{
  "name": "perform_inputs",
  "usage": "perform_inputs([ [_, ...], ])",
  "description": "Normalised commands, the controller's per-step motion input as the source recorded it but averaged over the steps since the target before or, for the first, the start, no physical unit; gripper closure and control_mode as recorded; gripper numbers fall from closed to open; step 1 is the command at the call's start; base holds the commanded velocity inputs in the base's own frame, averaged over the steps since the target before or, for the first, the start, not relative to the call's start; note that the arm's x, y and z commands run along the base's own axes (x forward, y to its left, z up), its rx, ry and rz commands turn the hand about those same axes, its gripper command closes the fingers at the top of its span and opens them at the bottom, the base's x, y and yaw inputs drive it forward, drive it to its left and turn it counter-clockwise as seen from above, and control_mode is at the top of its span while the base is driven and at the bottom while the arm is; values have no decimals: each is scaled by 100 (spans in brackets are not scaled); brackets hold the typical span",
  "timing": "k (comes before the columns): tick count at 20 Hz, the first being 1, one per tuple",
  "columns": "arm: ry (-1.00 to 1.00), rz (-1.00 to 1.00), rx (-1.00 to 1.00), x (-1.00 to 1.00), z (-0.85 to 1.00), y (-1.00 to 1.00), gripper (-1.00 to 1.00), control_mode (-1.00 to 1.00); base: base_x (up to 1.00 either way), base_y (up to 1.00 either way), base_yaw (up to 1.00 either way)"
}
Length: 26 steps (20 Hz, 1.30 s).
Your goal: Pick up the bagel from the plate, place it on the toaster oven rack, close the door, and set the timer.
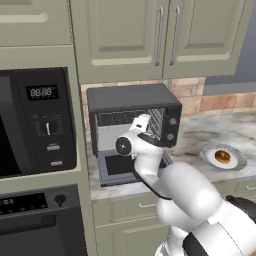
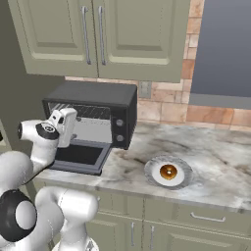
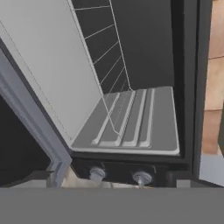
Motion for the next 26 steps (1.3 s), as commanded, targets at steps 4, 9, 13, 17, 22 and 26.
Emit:
perform_inputs([
  [4,-2,1,-4,37,-12,6,-100,-100,0,0,0],
  [9,-3,3,-1,40,-8,7,-100,-100,0,0,0],
  [13,-1,4,-1,42,-14,8,-100,-100,0,0,0],
  [17,0,3,-2,38,-26,7,-100,-100,0,0,0],
  [22,0,4,-2,34,-25,6,-100,-100,0,0,0],
  [26,0,3,-2,38,-19,7,-100,-100,0,0,0],
])
